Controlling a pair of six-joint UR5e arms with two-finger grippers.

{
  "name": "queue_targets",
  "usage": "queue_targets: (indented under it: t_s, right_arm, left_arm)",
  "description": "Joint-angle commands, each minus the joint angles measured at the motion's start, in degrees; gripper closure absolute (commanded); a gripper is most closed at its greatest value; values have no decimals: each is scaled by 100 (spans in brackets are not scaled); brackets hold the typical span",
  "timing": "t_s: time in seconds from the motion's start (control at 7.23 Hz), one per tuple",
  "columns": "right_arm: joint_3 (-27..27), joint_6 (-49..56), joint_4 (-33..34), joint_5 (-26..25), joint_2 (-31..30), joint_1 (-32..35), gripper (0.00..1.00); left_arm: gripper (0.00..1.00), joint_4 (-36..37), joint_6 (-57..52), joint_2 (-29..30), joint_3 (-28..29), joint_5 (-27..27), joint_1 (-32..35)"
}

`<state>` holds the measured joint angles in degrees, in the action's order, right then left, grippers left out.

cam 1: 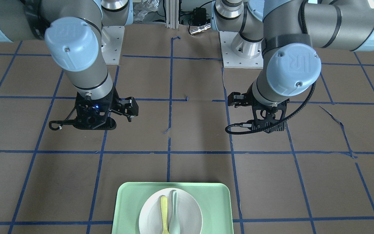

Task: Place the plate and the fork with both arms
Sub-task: 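Reach the right gripper over the plate above the yellow fork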

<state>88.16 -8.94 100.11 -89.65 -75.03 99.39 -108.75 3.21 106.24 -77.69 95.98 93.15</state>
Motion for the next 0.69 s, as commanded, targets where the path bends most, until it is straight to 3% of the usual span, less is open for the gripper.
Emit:
queue_targets:
  t_s: [0.0, 0.28, 0.42, 0.55]
  right_arm:
    - [9, -170, 640, 130, 382, 186, 0]
    - [-26, -117, 1325, 325, 856, 204, 0]
    - [-96, -160, 1788, 334, 1067, 213, 5]
    - [-471, -196, 1975, 334, 1339, 213, 5]
  left_arm:
    - [0, -313, -40, -366, -44, -26, -8]
    - [0, -313, -49, -420, -97, -53, -34]
    - [0, -305, -40, -429, -106, -44, -17]
    - [0, -313, -40, -438, -106, -44, -8]
